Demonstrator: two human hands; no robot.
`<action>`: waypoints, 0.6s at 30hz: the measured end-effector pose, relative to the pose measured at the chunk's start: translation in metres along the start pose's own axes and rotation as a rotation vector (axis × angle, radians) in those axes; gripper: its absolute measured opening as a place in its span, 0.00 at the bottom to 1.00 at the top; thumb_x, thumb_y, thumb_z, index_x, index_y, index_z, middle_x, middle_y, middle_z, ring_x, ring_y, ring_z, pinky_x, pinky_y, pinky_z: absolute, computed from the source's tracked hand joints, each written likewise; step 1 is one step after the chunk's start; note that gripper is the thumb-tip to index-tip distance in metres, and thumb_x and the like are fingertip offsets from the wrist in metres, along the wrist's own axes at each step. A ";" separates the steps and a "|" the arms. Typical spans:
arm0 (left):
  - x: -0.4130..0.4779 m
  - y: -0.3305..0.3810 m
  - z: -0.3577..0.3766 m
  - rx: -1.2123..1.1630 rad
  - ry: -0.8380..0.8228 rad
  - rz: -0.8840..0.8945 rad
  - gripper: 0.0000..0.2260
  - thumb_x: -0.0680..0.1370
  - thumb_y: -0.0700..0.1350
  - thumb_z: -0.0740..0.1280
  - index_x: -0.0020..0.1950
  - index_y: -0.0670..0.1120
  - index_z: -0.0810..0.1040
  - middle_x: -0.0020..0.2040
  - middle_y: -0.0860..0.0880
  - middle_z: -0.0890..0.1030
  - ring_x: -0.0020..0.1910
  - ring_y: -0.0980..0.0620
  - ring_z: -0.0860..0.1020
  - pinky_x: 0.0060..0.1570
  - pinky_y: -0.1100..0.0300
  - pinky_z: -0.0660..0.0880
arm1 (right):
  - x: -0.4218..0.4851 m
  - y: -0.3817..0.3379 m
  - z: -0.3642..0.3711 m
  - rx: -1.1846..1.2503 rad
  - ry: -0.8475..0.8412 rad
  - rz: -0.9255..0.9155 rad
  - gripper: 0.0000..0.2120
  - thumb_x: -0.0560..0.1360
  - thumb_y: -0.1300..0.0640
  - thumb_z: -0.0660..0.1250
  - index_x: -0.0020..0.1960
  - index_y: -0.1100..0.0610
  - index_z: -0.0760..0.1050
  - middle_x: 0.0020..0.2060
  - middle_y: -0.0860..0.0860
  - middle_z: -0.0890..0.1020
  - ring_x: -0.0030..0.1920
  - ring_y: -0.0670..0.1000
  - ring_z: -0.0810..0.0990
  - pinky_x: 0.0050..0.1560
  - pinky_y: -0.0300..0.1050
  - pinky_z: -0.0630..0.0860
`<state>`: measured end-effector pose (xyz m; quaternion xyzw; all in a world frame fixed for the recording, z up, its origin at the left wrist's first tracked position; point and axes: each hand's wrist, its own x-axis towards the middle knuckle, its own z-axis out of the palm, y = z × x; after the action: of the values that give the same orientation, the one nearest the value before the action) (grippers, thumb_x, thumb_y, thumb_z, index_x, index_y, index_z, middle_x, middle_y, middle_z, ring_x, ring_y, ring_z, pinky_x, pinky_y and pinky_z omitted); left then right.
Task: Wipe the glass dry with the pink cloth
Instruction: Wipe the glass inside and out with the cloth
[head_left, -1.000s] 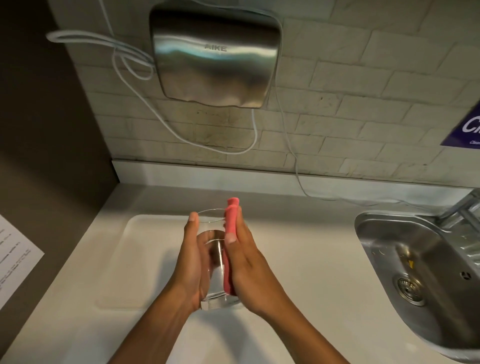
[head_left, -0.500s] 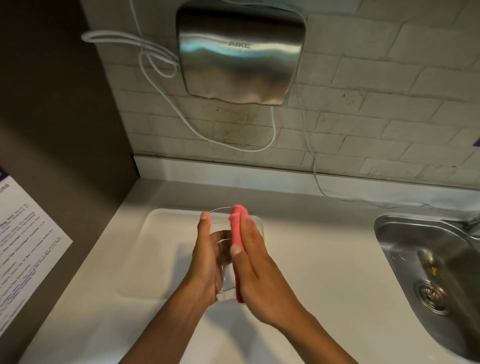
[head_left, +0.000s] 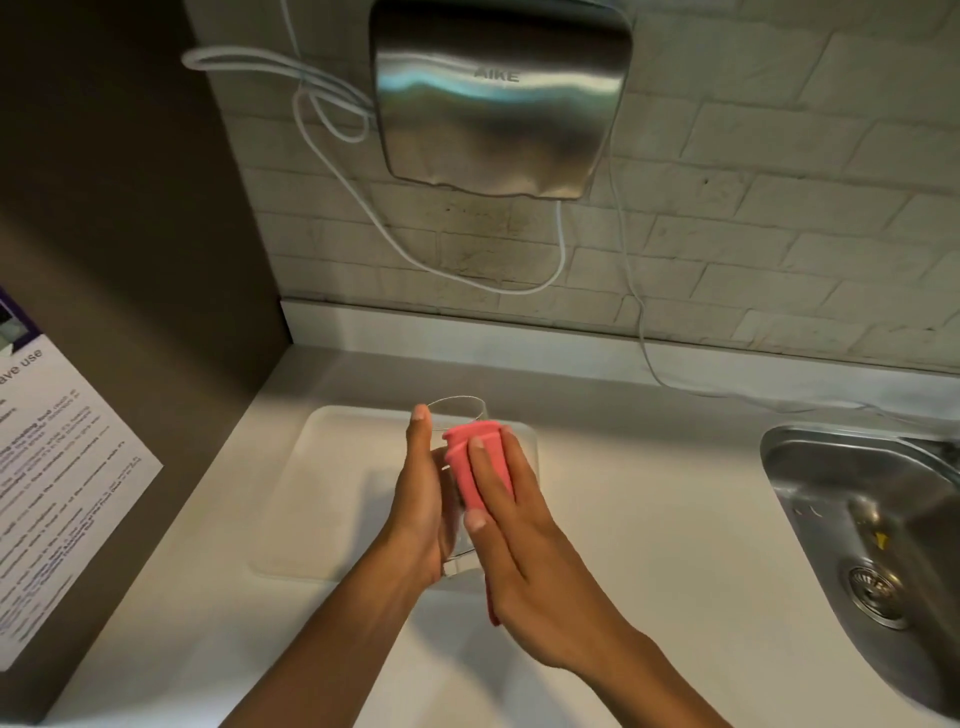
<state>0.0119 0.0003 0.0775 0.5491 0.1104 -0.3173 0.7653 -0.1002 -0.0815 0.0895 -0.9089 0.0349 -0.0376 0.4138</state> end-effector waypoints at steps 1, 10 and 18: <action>-0.003 -0.003 0.001 0.033 -0.024 -0.006 0.36 0.82 0.71 0.55 0.57 0.42 0.87 0.48 0.39 0.91 0.46 0.43 0.91 0.49 0.49 0.86 | 0.004 0.000 -0.002 0.007 0.016 0.000 0.28 0.83 0.36 0.42 0.80 0.30 0.37 0.80 0.30 0.33 0.77 0.27 0.37 0.78 0.36 0.58; -0.018 -0.009 0.001 0.201 -0.098 -0.023 0.39 0.70 0.73 0.71 0.66 0.41 0.81 0.57 0.37 0.88 0.59 0.39 0.87 0.66 0.37 0.80 | 0.024 0.002 -0.009 0.497 0.144 0.166 0.22 0.84 0.33 0.45 0.77 0.21 0.45 0.81 0.29 0.56 0.78 0.34 0.60 0.71 0.34 0.62; -0.004 -0.005 -0.009 -0.102 0.015 -0.205 0.34 0.76 0.71 0.67 0.74 0.51 0.76 0.59 0.35 0.88 0.59 0.33 0.87 0.51 0.36 0.85 | -0.009 0.002 0.007 0.299 0.027 0.144 0.26 0.85 0.42 0.44 0.83 0.36 0.49 0.82 0.30 0.50 0.80 0.30 0.47 0.79 0.30 0.47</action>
<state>0.0073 0.0094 0.0728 0.4978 0.1878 -0.3836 0.7548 -0.1089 -0.0767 0.0832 -0.8318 0.0995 -0.0250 0.5455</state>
